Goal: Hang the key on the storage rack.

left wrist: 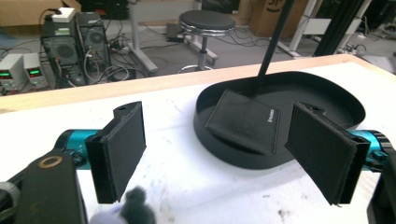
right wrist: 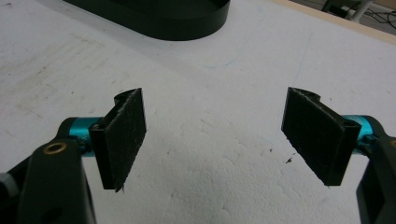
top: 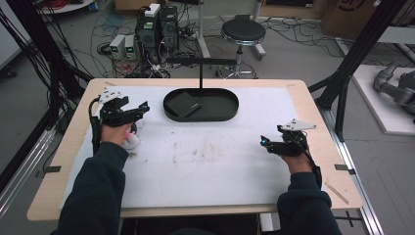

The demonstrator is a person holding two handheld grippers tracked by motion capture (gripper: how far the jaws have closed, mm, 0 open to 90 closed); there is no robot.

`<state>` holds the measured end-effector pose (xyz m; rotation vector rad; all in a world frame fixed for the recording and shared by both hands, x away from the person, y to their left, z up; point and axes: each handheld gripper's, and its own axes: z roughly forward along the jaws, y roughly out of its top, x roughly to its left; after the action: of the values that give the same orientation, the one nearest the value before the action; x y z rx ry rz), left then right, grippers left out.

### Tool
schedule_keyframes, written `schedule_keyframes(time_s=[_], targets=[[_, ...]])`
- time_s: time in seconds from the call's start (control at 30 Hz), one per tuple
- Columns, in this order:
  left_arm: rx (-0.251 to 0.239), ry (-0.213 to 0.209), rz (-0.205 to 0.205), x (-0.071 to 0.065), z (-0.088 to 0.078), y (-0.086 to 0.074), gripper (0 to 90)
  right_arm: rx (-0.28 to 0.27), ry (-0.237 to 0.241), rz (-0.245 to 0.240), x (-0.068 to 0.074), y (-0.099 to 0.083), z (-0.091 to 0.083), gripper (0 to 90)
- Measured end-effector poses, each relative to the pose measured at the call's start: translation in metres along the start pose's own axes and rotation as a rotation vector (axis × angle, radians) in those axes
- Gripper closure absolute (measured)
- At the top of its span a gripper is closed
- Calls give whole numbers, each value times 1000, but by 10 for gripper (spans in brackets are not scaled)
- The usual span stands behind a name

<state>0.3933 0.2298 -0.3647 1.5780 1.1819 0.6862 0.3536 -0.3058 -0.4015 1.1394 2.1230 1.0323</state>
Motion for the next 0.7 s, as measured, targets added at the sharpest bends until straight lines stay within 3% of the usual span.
schedule_keyframes(time_s=[0.3, 0.53, 0.67, 0.7], targets=[[110, 113, -52, 8, -20, -44, 200, 0, 0, -11, 5, -3, -4, 223], [234, 205, -41, 15, -13, -68, 200, 4, 10, -24, 9, -1, -2, 223], [283, 202, -43, 18, -5, -73, 214, 6, 14, -33, 9, -1, 0, 224], [299, 188, -27, 18, -4, -73, 252, 9, 15, -31, 9, -1, 0, 223]])
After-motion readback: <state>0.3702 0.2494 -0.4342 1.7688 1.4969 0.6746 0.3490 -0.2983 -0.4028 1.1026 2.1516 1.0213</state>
